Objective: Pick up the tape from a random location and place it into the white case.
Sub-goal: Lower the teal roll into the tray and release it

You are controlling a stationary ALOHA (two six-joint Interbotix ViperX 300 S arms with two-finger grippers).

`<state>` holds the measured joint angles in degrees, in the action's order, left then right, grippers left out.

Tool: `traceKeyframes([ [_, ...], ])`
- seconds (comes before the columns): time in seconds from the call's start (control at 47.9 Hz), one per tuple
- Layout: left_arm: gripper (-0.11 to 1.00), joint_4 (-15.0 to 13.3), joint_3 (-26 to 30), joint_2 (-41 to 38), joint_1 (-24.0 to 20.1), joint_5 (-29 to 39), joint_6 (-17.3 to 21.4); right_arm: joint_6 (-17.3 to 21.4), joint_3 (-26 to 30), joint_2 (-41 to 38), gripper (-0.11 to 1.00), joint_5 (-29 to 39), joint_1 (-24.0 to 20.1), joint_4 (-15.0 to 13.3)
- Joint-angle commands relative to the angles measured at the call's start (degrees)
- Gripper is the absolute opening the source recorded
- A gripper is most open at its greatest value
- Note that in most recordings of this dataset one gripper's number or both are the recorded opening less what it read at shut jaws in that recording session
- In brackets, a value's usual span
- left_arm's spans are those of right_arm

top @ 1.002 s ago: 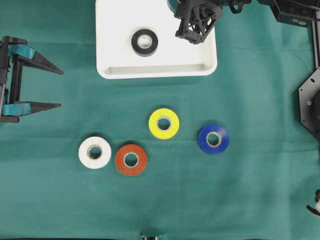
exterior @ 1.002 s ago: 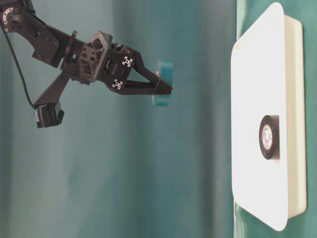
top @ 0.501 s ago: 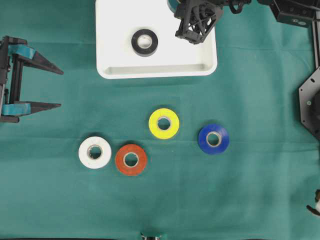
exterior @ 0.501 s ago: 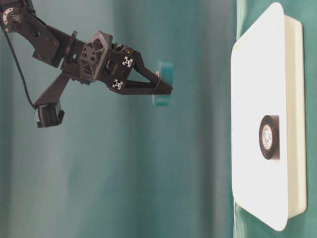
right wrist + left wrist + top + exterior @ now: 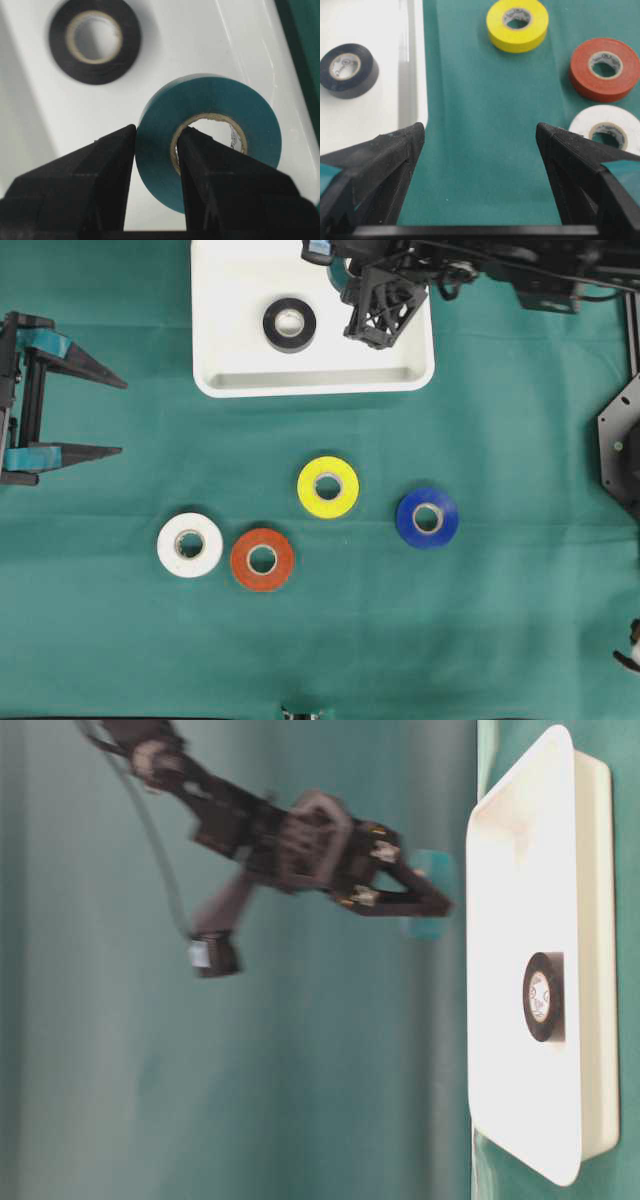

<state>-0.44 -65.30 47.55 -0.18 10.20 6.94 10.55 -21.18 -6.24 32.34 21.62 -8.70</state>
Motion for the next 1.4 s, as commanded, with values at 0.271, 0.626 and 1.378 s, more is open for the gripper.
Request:
traceKeyframes([
  [0.271,0.98,-0.09,0.70,-0.44,0.09,-0.53,0.00,0.09,0.18,-6.24,0.29,-6.59,2.29,0.18],
  [0.626,0.98,-0.09,0.70,-0.44,0.09,-0.44,0.00,0.79,0.09,-8.26,0.29,-6.94,2.37,0.79],
  [1.378,0.98,-0.09,0.70,-0.44,0.09,-0.44,0.00,1.93,0.53,-6.42,0.91,-5.36,3.25,-0.18],
])
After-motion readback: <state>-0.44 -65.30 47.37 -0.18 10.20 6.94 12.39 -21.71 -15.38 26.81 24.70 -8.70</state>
